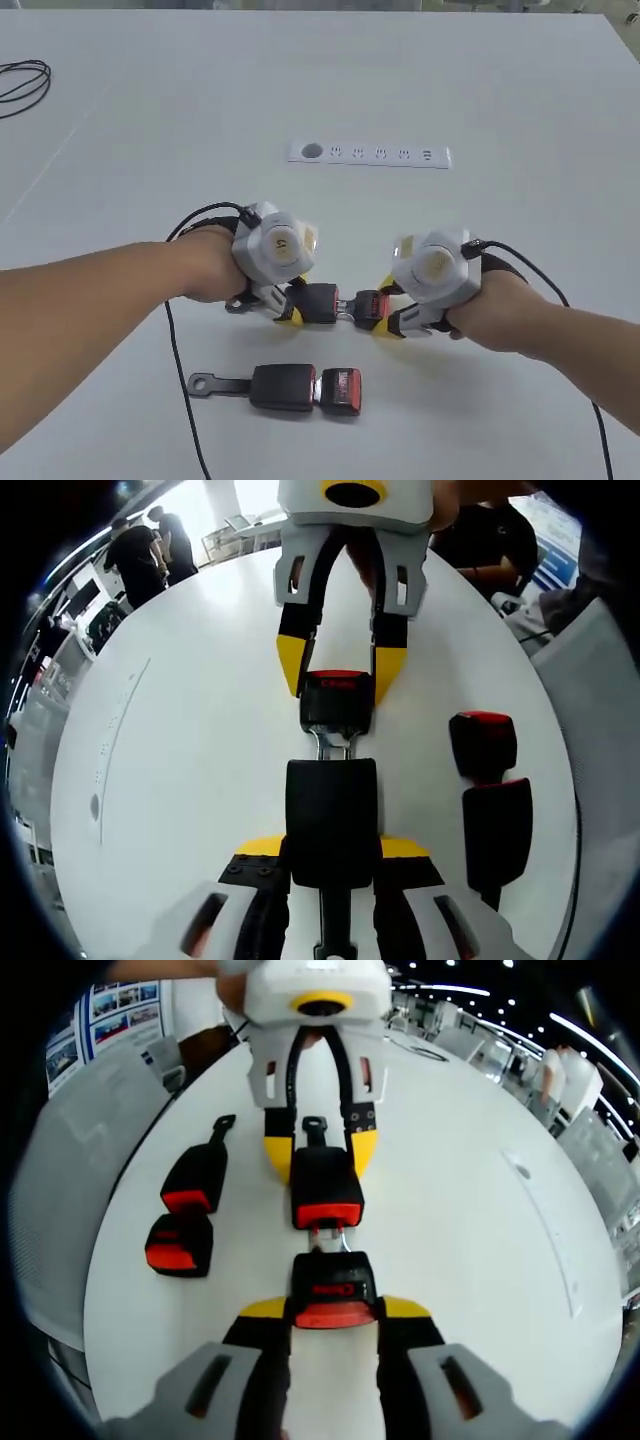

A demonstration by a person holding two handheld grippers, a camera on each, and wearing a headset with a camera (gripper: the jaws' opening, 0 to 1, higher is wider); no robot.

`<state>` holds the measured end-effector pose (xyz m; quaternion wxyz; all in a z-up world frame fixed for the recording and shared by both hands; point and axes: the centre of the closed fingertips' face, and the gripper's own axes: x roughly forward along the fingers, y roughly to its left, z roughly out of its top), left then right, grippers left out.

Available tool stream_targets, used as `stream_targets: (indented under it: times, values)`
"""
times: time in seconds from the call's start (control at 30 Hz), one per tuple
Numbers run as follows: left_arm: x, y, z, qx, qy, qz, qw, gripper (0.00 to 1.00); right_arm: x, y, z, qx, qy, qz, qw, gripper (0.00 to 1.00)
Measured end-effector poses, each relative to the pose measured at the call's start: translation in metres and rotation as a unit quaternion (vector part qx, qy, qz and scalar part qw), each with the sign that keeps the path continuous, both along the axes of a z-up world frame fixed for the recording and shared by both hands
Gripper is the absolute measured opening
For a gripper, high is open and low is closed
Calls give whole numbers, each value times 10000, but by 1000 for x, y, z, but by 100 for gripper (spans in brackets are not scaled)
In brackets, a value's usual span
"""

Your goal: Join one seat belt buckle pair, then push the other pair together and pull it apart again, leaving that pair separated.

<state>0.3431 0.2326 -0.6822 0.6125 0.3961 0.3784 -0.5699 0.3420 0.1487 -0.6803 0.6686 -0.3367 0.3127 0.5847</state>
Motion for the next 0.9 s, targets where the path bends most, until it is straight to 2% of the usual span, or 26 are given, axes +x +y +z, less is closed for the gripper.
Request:
stream_targets:
  times: [0.17,0.3,0.63,0.9]
  values:
    - [1,-1,0,43,32,42,10000,32,2,-15,-1,-15,21,-33,10000,31]
    - [1,0,-1,60,65,69,9999,32,3,-37,-1,-63,30,-155,9999,32]
    - [1,0,-1,73,79,60,9999,33,-4,-87,-2,-237,25,-274,9993,32]
    - [1,1,-1,38,46,123,9999,33,-10,-119,-1,-377,79,-352,9986,33]
